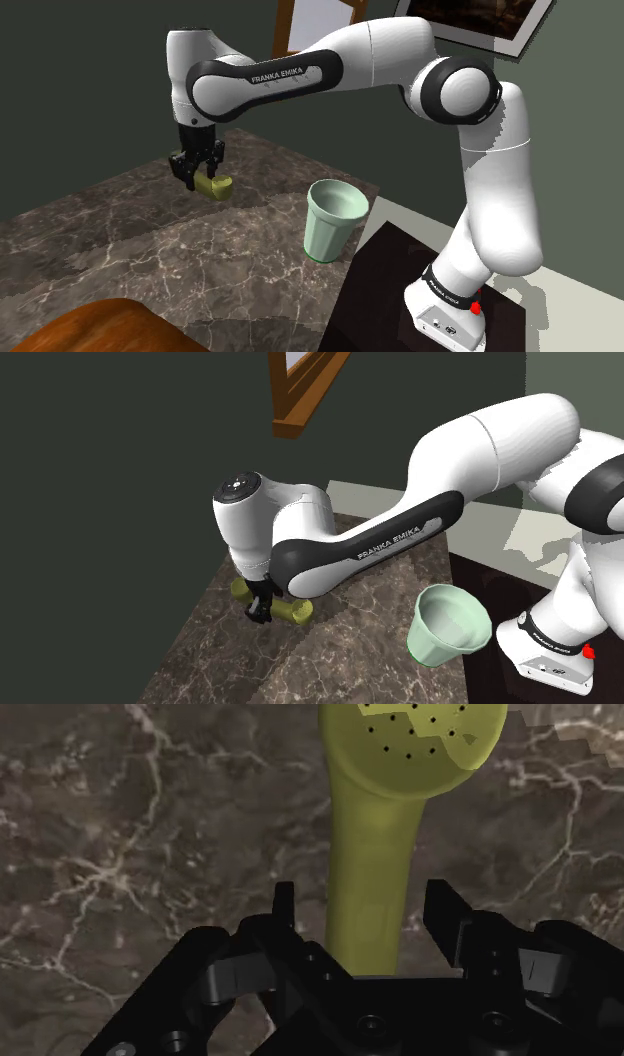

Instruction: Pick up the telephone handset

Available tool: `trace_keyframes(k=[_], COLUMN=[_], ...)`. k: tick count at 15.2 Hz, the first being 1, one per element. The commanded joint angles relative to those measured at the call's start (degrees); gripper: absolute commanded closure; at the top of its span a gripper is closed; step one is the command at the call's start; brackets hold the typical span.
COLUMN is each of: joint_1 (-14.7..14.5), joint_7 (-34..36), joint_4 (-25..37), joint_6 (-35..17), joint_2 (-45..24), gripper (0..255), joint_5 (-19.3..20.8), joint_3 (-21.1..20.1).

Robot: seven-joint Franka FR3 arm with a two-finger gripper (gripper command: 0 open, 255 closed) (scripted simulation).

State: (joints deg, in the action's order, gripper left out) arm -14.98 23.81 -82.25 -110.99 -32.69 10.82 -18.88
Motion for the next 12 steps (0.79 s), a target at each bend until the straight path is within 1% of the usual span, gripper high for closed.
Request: trace_keyframes(k=[1,9,12], joint_1=[0.0,0.0,0.0], joint_7=[0.0,0.0,-0.1], joint_4=[-0.2,-0.1,1.3], joint_6=[-0.2,-0.1,1.8], joint_2=[0.0,-0.1,0.6], gripper=[255,255,255], joint_5=[0.0,0.0,-0.2], joint_3=[0.0,0.0,-0.1])
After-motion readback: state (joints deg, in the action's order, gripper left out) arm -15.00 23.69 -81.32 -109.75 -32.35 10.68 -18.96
